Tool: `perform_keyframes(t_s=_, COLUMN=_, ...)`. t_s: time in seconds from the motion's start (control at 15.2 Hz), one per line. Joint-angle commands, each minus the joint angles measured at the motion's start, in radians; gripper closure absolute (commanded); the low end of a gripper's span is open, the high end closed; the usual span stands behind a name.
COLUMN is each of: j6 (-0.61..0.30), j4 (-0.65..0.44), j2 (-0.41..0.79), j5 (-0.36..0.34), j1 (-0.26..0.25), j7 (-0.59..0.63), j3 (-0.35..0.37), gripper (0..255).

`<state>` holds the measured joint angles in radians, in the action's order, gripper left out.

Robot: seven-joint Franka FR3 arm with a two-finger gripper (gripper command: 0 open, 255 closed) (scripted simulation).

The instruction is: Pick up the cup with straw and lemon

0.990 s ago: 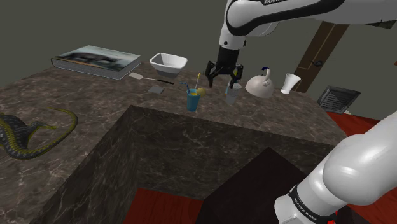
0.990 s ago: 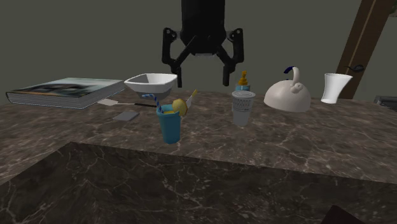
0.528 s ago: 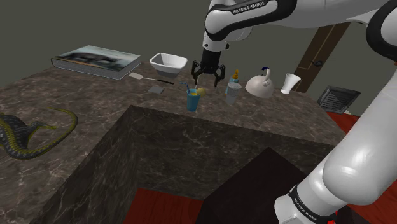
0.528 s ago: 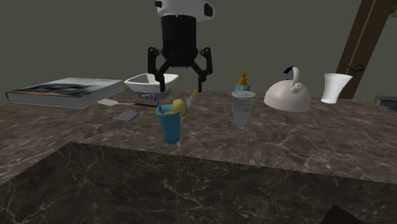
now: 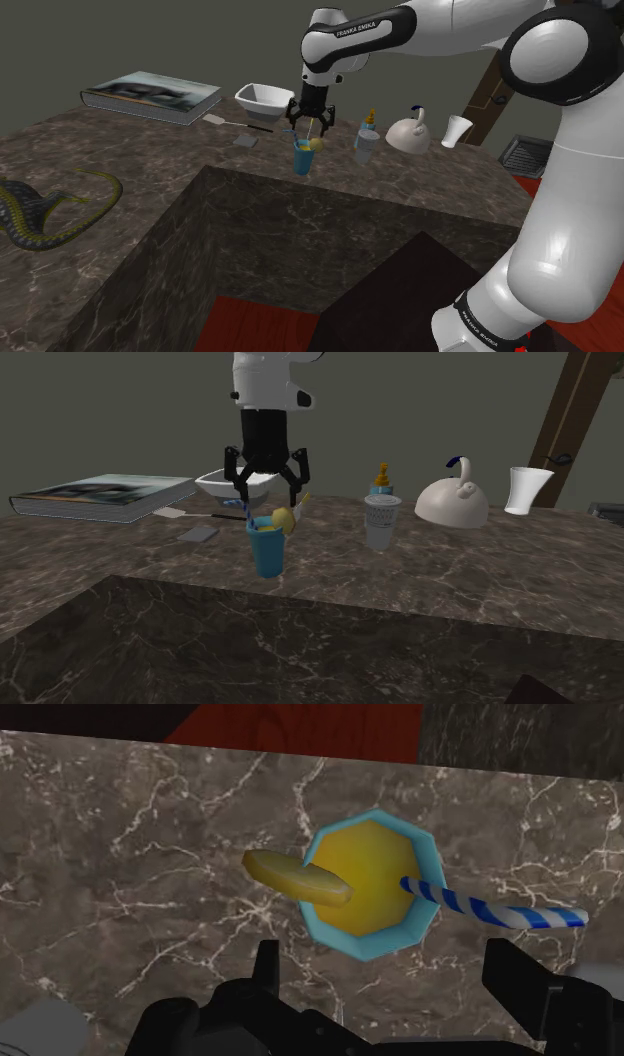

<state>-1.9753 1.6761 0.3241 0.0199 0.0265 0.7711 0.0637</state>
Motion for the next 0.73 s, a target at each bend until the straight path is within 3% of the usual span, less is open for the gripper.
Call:
perform_keyframes(t_s=0.0, j6=-0.022, j4=0.007, j2=0.014, j5=-0.001, j1=-0.001, j7=0.003, j3=0.000, gripper=0)
perform_keyframes(t_s=0.4, j6=-0.064, j4=0.034, j2=0.029, j5=-0.001, j1=-0.001, j7=0.002, j3=-0.001, gripper=0)
perform_keyframes(t_s=0.46, j6=-0.063, j4=0.032, j2=0.030, j5=-0.001, j1=-0.001, j7=0.002, j3=-0.001, gripper=255)
perform_keyframes(t_s=0.66, j6=-0.062, j4=0.031, j2=0.031, j5=-0.001, j1=-0.001, j7=0.002, j3=-0.001, gripper=255)
